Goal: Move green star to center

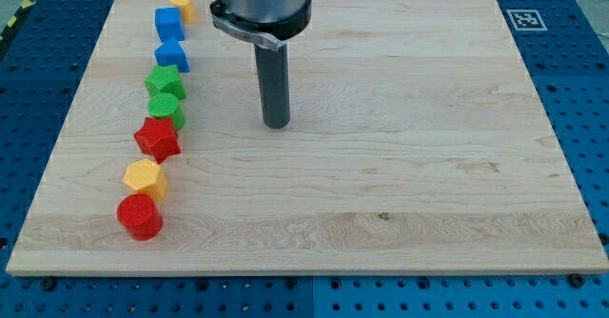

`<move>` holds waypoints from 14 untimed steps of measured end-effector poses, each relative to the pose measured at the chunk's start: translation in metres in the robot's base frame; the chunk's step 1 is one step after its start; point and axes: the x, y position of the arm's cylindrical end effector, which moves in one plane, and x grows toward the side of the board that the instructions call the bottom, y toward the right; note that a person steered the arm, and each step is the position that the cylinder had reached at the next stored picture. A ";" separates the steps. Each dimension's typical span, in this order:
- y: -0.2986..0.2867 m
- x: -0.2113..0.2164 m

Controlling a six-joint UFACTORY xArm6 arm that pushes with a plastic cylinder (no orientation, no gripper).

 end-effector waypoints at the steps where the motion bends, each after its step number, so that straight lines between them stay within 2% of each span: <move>1: 0.000 0.000; 4: 0.000 0.005; 5: -0.007 0.022; 7: -0.009 0.171; 8: -0.013 0.175; 9: -0.054 0.174; 10: -0.148 0.174; 11: -0.219 0.163; 12: -0.248 0.102; 14: -0.258 -0.046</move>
